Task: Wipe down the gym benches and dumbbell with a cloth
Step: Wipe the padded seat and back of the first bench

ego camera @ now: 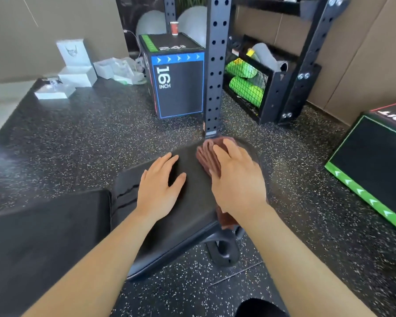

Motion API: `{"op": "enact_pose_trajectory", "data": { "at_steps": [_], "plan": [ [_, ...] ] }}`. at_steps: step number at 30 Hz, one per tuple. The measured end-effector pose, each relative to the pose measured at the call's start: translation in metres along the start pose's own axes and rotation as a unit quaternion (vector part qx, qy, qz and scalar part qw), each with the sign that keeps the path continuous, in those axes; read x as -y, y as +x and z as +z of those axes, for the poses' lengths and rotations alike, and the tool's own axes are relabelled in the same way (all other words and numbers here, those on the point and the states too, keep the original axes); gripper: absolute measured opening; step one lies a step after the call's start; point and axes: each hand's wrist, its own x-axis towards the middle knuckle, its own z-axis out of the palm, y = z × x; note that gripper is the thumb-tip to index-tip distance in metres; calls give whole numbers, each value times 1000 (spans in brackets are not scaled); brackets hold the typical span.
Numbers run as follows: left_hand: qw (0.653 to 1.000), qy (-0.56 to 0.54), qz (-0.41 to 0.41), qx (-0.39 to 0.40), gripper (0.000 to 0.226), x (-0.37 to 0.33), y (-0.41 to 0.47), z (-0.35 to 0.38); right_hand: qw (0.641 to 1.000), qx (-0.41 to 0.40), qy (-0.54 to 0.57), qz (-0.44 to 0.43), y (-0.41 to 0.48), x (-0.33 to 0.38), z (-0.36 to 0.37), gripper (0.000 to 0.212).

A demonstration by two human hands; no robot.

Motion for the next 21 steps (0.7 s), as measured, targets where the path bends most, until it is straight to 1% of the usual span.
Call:
{"op": "enact_pose_trajectory", "data": {
  "at_steps": [3, 6, 8, 11, 13, 18, 21],
  "plan": [
    [1000, -5, 0, -9, 52, 1, 2, 1, 999, 24, 1, 29, 26, 6, -4, 56],
    [1000, -4, 1, -10, 53, 0, 2, 1, 999, 36, -6, 34, 34, 11, -5, 58],
    [1000, -4, 3, -9, 52, -1, 1, 1, 999, 21, -5, 26, 19, 6, -6, 57],
    [1000, -5, 1, -10, 51, 0, 0, 0, 998, -43, 23, 32, -11, -5, -3, 56],
    [1000, -6, -2, -13, 51, 1, 0, 1, 996, -62, 47, 47, -13, -8, -1, 55],
    [1000, -11, -7, -13, 51, 0, 1, 2, 993, -34, 60, 95, 19, -4, -7, 54],
    [1000, -13, -4, -18, 51, -1, 1, 1, 995, -44, 73, 59, 7, -9, -11, 53]
  ]
}}
